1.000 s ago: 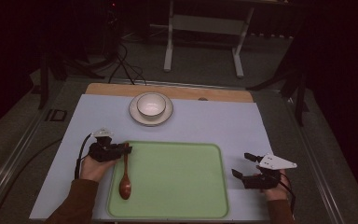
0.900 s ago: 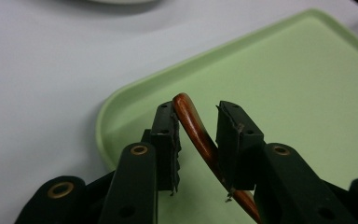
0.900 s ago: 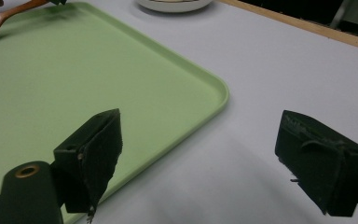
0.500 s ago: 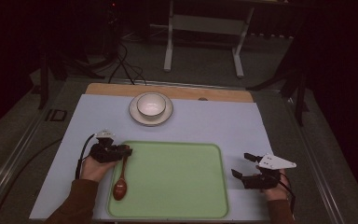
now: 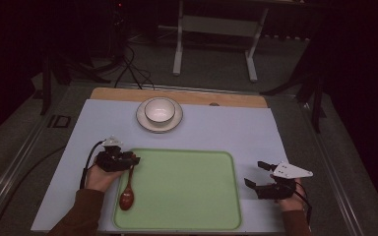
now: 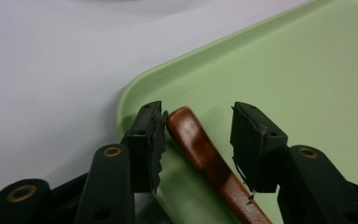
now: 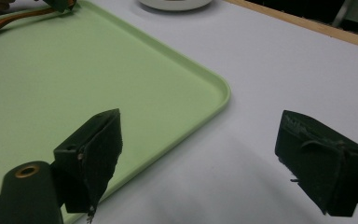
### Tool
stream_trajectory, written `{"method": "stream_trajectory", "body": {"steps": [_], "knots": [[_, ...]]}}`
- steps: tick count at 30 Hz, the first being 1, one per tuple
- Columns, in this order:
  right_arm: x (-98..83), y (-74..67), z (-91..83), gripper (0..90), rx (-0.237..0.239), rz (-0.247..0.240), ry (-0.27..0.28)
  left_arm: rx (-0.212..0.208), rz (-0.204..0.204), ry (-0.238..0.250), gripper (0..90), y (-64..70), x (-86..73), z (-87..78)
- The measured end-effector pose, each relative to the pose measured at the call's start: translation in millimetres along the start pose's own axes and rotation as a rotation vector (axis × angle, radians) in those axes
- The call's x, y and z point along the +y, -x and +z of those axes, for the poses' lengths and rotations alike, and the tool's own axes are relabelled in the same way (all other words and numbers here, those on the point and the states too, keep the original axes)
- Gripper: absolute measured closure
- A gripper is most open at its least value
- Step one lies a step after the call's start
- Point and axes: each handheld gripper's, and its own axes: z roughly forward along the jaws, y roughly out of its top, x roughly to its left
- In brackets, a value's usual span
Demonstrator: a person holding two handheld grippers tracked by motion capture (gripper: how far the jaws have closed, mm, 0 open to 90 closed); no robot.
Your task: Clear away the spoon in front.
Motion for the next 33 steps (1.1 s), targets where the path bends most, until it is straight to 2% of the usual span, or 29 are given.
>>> {"method": "stream_trajectory", "body": {"steps": [5,14,23,33], "knots": [[0.1,0.0,0.0,14.6,0.0,-0.001,0.0,0.026,0.003,0.031,47.9,1.0,1.0,-4.2],[0.1,0.0,0.4,14.6,0.002,-0.002,-0.004,0.065,-0.003,0.055,41.1,0.5,1.7,-8.2],[0.5,0.1,1.2,14.6,0.005,-0.001,-0.002,0.083,-0.002,0.082,36.8,0.7,2.7,-12.7],[0.7,0.3,0.5,14.6,0.003,-0.002,-0.001,0.128,0.01,0.139,35.0,2.1,4.5,-23.1]]}}
